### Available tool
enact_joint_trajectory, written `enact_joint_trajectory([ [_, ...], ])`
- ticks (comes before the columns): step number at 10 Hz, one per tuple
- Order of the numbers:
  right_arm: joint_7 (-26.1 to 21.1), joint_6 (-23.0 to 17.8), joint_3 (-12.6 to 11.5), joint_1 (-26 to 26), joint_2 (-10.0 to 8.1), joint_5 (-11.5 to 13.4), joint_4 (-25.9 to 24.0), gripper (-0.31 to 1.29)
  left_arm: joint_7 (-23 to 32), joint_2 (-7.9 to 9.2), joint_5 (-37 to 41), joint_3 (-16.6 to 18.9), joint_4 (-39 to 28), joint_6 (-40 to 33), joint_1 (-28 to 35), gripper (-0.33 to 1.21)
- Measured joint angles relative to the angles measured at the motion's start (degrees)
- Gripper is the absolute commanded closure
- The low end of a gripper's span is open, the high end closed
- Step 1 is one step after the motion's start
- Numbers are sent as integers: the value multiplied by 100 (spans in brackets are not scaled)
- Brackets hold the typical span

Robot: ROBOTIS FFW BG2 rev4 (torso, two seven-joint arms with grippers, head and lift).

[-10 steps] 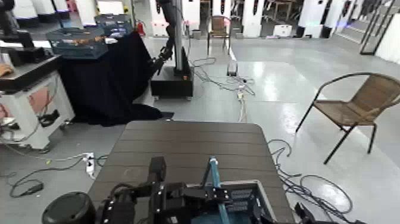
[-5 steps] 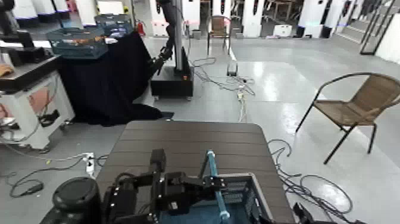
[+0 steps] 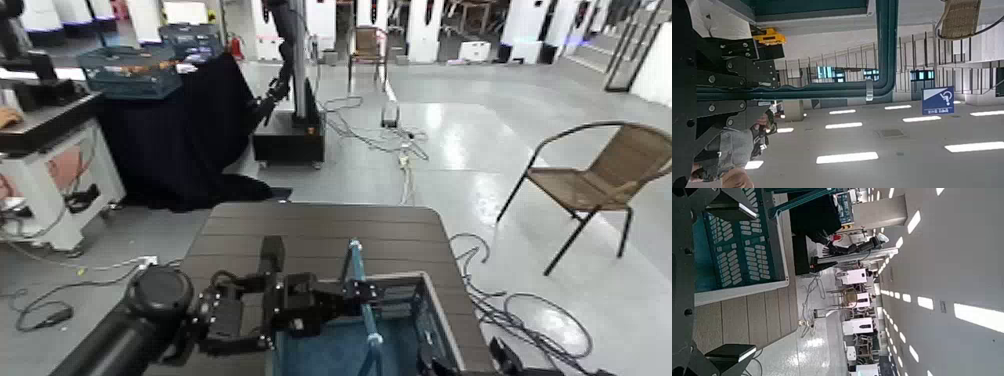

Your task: Place the crate on the table.

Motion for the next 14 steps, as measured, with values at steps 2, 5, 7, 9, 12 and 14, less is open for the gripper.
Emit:
enact_joint_trajectory([
  [2,0,8,25,-20,-11,-9,8,13,-653,-32,-528,-195,466,-154,-359,115],
  [5,8,15,68,-53,-26,-27,18,13,-1245,-101,-1106,-393,1028,-330,-717,115],
  [7,9,19,88,-72,-35,-35,24,13,-1813,-166,-1562,-470,1382,-446,-950,115],
  [9,11,26,111,-101,-49,-48,29,13,-2023,-228,-1782,-488,1665,-537,-1114,115],
  [12,18,35,128,-116,-57,-59,35,13,-2260,-306,-2064,-475,2021,-621,-1255,115],
  [14,23,35,130,-116,-57,-69,35,13,-2256,-312,-2069,-444,2090,-631,-1260,100],
])
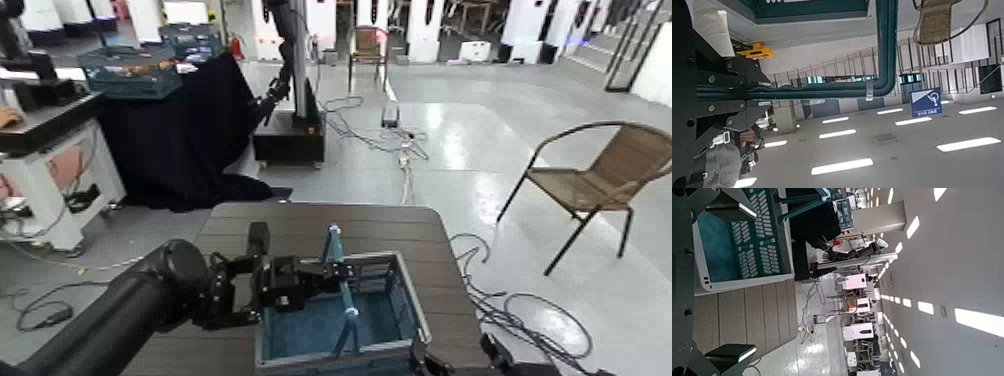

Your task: Place the crate on the table.

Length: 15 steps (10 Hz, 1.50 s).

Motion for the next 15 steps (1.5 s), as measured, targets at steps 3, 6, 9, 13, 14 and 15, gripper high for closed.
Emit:
enact_joint_trajectory([
  [3,21,-5,-4,0,-6,-26,11,13,-33,-15,0,59,124,-127,2,13],
  [6,48,-39,-10,-9,-9,-76,40,13,-30,-19,-1,86,247,-235,11,0],
  [9,56,-44,-20,-9,-17,-113,44,13,67,-17,-236,265,329,-410,24,1],
  [13,57,-61,-59,33,-18,-134,44,13,654,63,-1225,1199,-300,-1278,421,8],
  [14,57,-64,-67,44,-18,-134,40,13,957,118,-1434,1534,-779,-1484,655,9],
  [15,57,-67,-70,51,-18,-134,37,13,1299,188,-1517,1811,-1338,-1633,916,9],
])
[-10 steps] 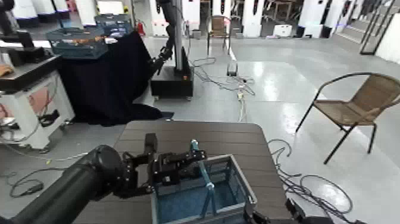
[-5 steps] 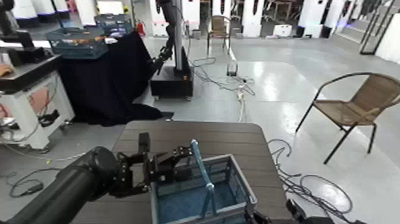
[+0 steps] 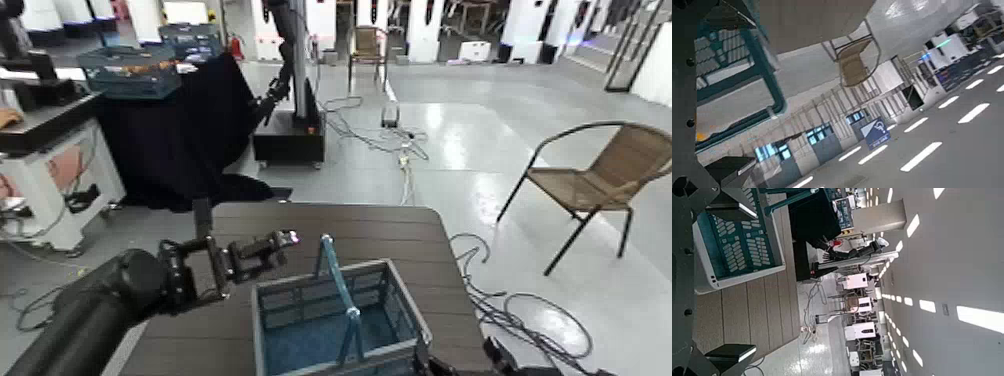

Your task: Place the crate on the table.

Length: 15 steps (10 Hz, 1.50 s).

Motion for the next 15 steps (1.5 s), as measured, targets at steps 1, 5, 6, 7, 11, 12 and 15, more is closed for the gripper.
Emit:
enact_joint_trajectory([
  [1,0,-4,-4,2,0,-3,-2,13,357,92,-18,215,-628,-79,297,10],
  [5,0,-38,-34,32,26,-9,-8,13,1636,279,-92,906,-3144,-379,1849,10],
  [6,0,-46,-40,37,26,-9,-9,13,1763,275,-250,984,-3636,-591,2217,9],
  [7,0,-55,-48,44,27,-9,-10,13,1890,262,-466,1040,-4082,-955,2589,10],
  [11,0,-129,-87,75,38,-9,-10,13,2394,133,-1357,995,-5077,-3115,3940,10],
  [12,-1,-144,-93,84,42,-9,-10,13,2501,121,-1557,956,-5210,-3495,4209,10],
  [15,-1,-178,-111,103,45,-9,-10,13,2906,71,-2099,830,-5450,-4383,4855,10],
])
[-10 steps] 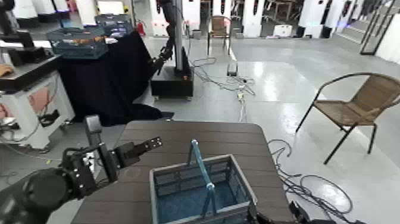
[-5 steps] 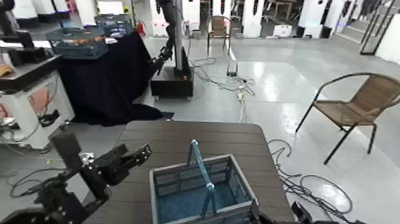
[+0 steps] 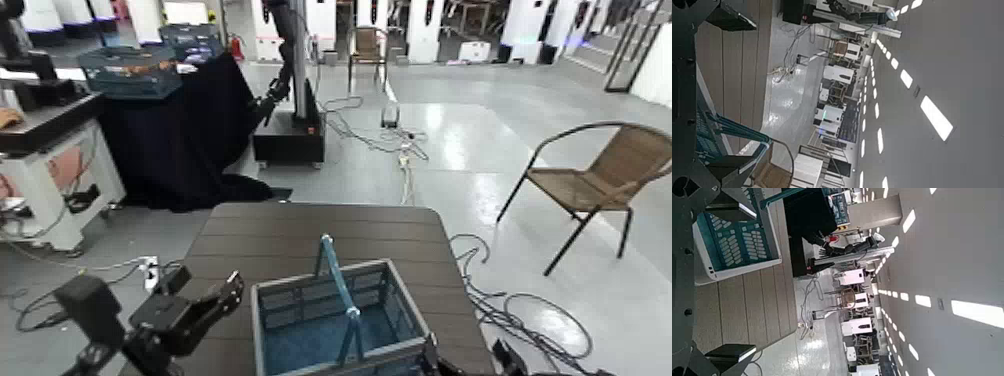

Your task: Place the crate on the table.

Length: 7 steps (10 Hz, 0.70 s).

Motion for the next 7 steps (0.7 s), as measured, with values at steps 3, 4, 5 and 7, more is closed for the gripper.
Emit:
enact_joint_trajectory([
  [3,0,-27,-28,26,8,10,-27,13,542,-317,-612,-134,-49,-989,652,10],
  [4,0,-27,-33,37,15,16,-33,13,615,-434,-807,-153,-40,-1243,827,10],
  [5,0,-27,-40,45,22,26,-36,13,644,-487,-946,-169,-36,-1379,954,10],
  [7,0,-31,-48,56,27,41,-43,13,745,-494,-1110,-182,-49,-1559,1126,10],
])
